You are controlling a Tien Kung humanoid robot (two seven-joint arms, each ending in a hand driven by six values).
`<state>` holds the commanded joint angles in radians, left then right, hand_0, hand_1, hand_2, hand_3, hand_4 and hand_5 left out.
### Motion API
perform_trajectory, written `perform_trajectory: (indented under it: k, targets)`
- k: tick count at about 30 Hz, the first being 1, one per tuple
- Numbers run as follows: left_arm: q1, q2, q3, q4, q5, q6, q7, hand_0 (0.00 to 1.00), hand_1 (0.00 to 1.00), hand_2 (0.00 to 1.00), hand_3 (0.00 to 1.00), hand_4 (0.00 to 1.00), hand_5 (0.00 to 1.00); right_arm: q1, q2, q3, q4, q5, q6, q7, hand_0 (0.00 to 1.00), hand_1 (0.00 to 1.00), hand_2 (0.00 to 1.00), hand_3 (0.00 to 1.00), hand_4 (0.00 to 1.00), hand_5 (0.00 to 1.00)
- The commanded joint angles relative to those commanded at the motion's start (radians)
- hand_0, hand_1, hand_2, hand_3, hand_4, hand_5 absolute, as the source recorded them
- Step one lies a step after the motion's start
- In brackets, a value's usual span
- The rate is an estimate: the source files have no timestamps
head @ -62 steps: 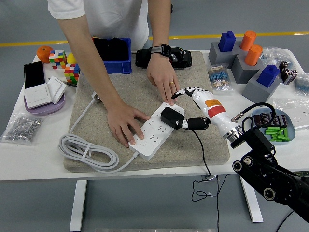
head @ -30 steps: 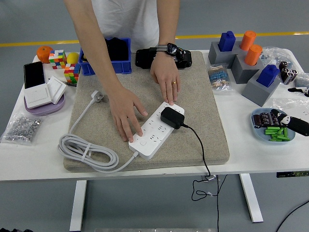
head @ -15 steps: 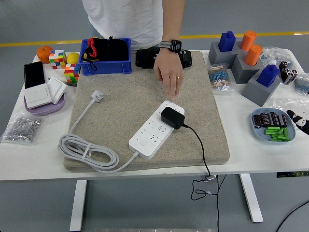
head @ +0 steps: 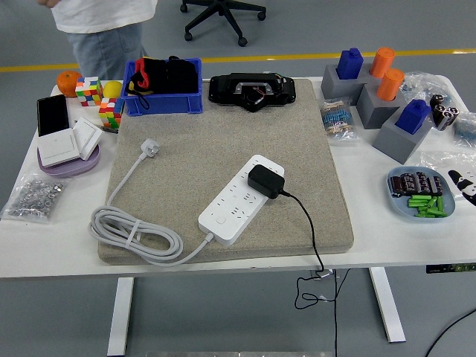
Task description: Press the white button,pick up the black plug,place it near the board,insert it into the board
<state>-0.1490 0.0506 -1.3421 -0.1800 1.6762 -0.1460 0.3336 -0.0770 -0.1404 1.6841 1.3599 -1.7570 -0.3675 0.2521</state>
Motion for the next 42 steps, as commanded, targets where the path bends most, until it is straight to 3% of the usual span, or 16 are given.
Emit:
perform_trajectory:
  k: [20, 42]
  targets:
    - [-0.001, -0.001, -0.008, 0.0, 0.003, 0.002, 0.0, 0.698, 0.668, 0.646, 0.648, 0.558, 0.176, 0.002, 0.012, 0.066, 0.011, -0.006, 0.01, -0.019, 0.81, 0.774, 0.715, 0.723, 0.998, 0.374]
    - [-0.003, 0.002, -0.017, 0.0, 0.011, 0.004, 0.001, 0.696, 0.668, 0.646, 0.648, 0.558, 0.175, 0.011, 0.016, 0.074, 0.014, -0.005, 0.015, -0.024, 0.815, 0.78, 0.721, 0.732, 0.998, 0.413]
